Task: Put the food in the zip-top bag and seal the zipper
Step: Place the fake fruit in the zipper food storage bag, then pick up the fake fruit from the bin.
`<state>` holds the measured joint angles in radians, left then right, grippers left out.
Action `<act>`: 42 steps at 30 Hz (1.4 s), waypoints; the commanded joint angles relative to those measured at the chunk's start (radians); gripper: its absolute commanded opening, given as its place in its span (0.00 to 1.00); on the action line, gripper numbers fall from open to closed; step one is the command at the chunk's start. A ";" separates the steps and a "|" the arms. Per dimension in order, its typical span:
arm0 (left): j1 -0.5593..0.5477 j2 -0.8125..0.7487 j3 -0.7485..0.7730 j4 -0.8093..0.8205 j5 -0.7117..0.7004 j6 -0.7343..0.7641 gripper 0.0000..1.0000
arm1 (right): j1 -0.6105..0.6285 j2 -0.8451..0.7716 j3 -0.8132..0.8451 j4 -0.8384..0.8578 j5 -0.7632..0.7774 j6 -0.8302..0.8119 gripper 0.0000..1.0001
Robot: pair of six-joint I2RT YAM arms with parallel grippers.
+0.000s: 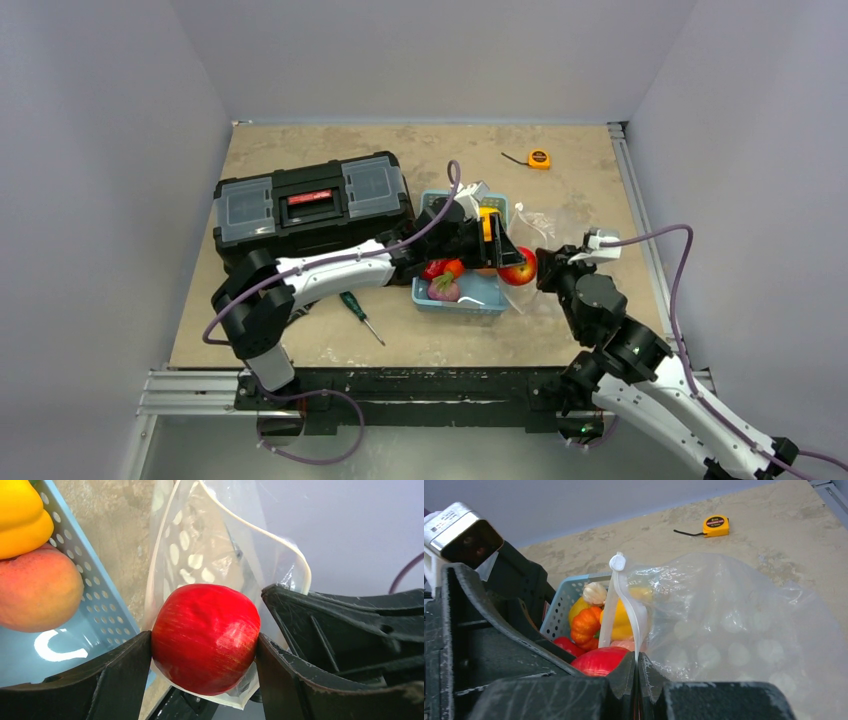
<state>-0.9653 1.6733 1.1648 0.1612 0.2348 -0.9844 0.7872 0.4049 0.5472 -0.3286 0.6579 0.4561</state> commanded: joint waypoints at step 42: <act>-0.040 -0.367 -0.001 -0.702 -0.518 0.454 0.96 | 0.007 -0.046 0.006 -0.079 0.229 0.138 0.00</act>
<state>-1.0073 1.2896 1.1473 -0.4381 -0.1925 -0.5880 0.7898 0.3977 0.5472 -0.3767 0.7765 0.5301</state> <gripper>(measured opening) 0.965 0.004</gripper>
